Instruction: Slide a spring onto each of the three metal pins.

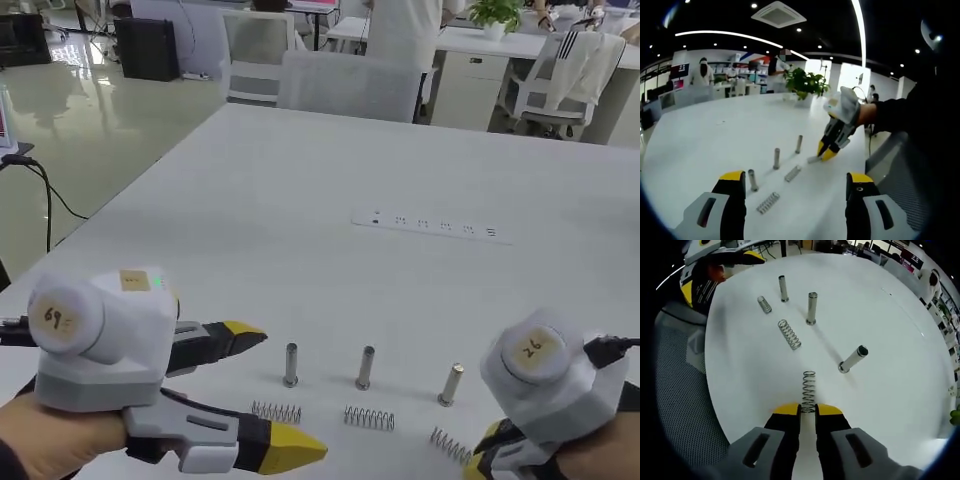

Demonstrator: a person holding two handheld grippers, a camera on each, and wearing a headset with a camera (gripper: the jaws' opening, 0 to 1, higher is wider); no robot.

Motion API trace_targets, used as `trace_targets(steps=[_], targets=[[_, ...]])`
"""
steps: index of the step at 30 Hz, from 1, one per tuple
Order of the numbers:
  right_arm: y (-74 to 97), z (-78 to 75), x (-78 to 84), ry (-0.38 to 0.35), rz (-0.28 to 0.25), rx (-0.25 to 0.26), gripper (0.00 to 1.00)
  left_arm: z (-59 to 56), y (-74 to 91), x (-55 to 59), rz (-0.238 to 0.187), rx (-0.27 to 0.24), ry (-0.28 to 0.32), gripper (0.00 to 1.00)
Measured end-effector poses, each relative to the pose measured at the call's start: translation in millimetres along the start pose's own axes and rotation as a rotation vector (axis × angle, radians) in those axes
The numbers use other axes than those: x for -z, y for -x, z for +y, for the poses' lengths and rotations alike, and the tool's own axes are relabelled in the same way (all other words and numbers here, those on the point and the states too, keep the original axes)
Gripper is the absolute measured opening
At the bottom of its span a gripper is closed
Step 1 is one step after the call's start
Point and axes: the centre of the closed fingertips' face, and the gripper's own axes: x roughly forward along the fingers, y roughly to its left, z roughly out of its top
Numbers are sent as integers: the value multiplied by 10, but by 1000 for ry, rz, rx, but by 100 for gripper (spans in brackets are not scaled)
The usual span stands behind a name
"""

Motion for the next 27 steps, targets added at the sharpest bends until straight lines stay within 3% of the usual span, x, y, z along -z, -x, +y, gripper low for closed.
trace_targets(steps=[7, 14, 20, 27], targets=[[72, 14, -84, -13, -31, -7, 8, -10, -5, 7, 4, 7, 1, 78], [283, 202, -428, -4, -142, -63, 8, -53, -15, 8, 5, 29, 2, 73], [419, 387, -696, 69, -199, -96, 8, -90, -22, -4, -4, 49, -4, 66], [475, 594, -888, 178, -212, -126, 8, -149, -31, -19, -12, 76, -26, 53]])
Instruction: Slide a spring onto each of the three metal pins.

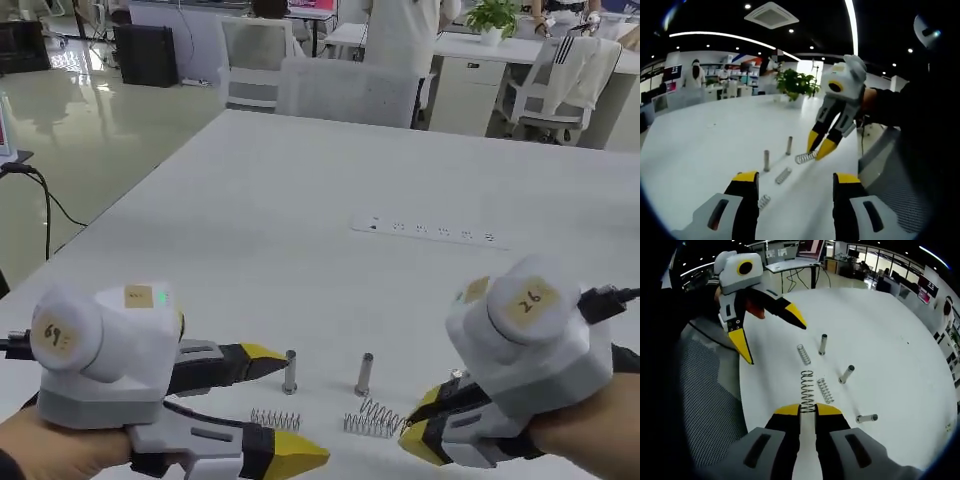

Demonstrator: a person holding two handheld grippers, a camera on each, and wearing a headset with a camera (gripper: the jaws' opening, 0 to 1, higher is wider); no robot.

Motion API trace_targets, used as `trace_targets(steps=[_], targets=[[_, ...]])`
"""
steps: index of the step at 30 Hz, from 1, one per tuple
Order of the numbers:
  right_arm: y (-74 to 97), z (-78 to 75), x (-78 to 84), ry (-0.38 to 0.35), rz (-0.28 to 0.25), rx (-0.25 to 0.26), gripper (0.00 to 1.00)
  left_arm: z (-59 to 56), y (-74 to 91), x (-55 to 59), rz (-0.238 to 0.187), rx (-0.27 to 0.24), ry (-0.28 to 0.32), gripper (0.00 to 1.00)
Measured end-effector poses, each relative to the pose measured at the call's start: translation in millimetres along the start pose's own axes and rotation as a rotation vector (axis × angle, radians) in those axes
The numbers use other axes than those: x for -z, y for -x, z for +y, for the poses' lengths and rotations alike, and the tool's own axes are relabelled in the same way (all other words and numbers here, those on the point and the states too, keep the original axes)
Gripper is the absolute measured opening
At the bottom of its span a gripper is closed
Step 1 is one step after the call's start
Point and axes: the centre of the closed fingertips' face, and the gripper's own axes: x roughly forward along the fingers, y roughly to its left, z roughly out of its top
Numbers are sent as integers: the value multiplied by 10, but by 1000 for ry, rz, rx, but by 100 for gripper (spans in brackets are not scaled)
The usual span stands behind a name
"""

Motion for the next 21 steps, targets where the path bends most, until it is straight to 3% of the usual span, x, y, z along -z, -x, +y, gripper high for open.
trace_targets(steps=[6, 21], targets=[[-34, 169, -116, 84, 9, -49, 8, -64, -11, -36, -17, 31, -23, 39], [3, 329, -253, 251, 2, -107, 8, -254, -75, 54, 25, 117, -81, 19]])
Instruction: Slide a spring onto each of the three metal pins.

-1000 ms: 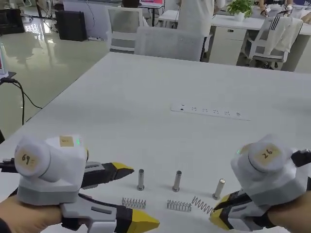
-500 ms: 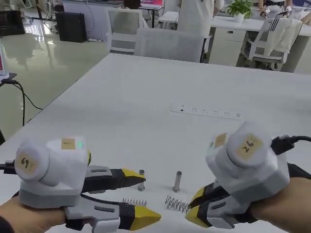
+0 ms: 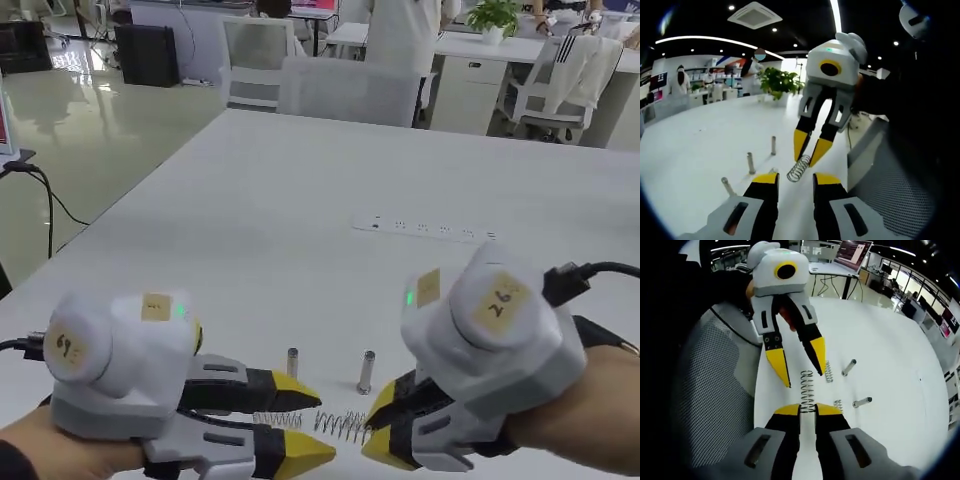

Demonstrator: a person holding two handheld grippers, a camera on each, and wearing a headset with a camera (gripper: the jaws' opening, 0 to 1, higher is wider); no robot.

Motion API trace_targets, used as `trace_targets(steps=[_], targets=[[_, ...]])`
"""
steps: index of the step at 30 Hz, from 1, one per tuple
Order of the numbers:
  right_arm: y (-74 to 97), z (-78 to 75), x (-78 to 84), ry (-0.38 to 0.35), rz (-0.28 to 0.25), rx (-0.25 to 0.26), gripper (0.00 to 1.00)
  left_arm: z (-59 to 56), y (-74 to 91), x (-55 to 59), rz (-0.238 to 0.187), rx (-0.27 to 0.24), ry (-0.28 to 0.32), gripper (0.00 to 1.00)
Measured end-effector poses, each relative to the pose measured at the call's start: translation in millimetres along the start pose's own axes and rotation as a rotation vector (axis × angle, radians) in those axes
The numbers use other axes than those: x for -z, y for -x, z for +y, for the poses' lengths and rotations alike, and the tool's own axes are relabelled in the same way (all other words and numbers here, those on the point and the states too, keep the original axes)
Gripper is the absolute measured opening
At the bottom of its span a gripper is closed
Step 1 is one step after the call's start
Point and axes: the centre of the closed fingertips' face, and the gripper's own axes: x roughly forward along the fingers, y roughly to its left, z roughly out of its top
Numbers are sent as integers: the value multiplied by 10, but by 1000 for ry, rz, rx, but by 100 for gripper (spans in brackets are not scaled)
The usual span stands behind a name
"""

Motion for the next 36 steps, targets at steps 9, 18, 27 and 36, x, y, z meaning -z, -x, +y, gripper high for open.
trace_targets(steps=[9, 18, 27, 36], targets=[[-9, 79, 11, 64, 21, -37, 8, -97, -27, 35, 21, 42, -17, 6], [69, 123, 5, 93, 23, -66, 8, -165, -50, 80, 47, 68, -39, 3], [259, 110, -252, 68, -87, -59, 7, -166, -43, 65, 43, 64, -57, 2], [316, 129, -441, 79, -147, -49, 8, -182, -46, 39, 35, 70, -67, 2]])
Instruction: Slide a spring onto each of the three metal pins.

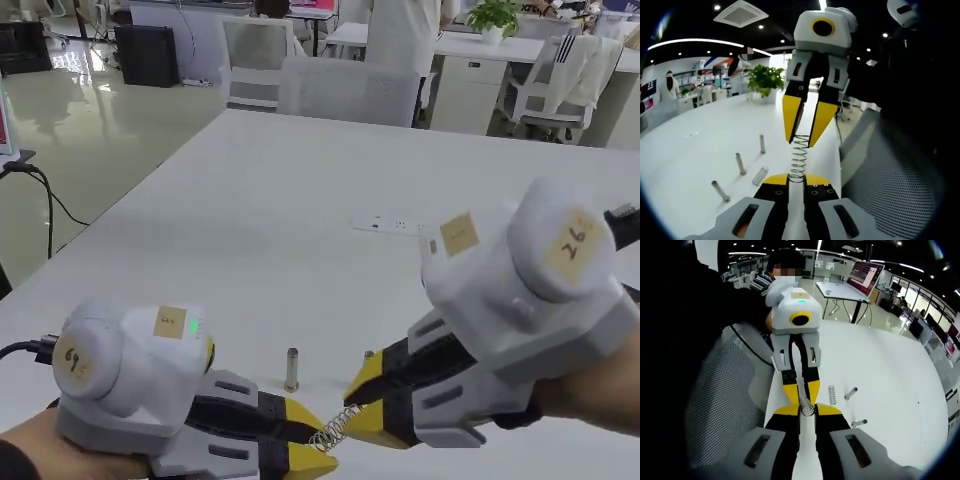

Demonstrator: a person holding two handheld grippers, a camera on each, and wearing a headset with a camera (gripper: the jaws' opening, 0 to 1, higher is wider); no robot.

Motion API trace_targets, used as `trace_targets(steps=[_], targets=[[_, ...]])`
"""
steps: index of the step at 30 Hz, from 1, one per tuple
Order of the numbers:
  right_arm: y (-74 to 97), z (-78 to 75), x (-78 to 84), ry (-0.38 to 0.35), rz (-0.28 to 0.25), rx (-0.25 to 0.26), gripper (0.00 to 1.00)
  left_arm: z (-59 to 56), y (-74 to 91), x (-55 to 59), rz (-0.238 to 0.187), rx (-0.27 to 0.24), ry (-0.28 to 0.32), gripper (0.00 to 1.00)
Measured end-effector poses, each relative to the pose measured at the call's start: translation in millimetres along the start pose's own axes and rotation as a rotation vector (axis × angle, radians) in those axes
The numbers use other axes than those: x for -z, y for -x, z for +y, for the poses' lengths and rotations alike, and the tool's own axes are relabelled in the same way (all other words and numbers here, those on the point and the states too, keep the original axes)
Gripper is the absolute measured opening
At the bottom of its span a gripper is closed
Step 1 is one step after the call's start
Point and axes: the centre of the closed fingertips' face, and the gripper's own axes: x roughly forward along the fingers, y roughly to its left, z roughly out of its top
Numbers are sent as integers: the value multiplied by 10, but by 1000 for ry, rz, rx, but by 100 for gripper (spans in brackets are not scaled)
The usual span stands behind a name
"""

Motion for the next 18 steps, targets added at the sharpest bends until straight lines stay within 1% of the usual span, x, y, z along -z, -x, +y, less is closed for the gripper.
trace_targets(steps=[3, 8, 11, 13, 15, 16, 18], targets=[[-2, 2, -55, -5, -23, 1, 8, -9, -3, -8, -3, 4, -3, 2], [-17, 5, -83, -8, -28, -1, 8, -11, -1, 2, 4, 7, -7, 2], [-17, 15, -94, -28, -33, -13, 8, -17, -2, 3, 5, 10, -8, 2], [-33, 15, -62, -37, -18, -15, 10, -24, -7, -21, -3, 14, -8, 2], [-47, 24, -31, -42, -3, -19, 12, -30, -11, -23, -2, 17, -9, 2], [-57, 42, -8, -47, 8, -30, 12, -34, -12, -22, -2, 19, -10, 2], [-83, 44, 18, -56, 18, -32, 13, -39, -13, -16, 1, 20, -11, 2]])
